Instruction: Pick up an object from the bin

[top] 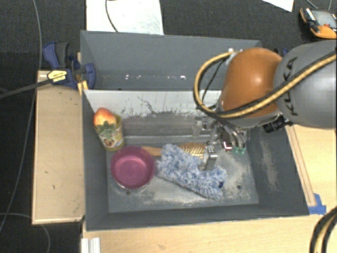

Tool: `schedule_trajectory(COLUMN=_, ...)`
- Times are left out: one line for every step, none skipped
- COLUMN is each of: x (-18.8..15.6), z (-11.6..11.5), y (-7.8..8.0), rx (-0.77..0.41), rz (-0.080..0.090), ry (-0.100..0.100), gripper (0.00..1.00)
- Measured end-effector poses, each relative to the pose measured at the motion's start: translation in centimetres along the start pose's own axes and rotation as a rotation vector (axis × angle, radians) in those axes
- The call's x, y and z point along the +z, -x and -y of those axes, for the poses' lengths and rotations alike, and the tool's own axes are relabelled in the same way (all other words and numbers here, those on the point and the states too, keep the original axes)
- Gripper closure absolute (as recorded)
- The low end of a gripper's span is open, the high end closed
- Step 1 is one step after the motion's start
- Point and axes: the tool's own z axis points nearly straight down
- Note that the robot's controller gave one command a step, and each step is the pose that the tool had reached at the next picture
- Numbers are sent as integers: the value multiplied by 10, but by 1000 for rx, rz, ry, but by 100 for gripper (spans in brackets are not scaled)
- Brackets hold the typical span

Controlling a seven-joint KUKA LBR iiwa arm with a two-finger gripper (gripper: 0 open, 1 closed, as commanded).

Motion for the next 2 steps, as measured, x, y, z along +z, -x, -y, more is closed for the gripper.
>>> schedule_trajectory(x=-4, z=0, y=2, rx=2, rz=8, ry=0, gripper=0)
schedule_trajectory(x=93, z=-7, y=9, rx=-178, rz=12, ry=0, gripper=0)
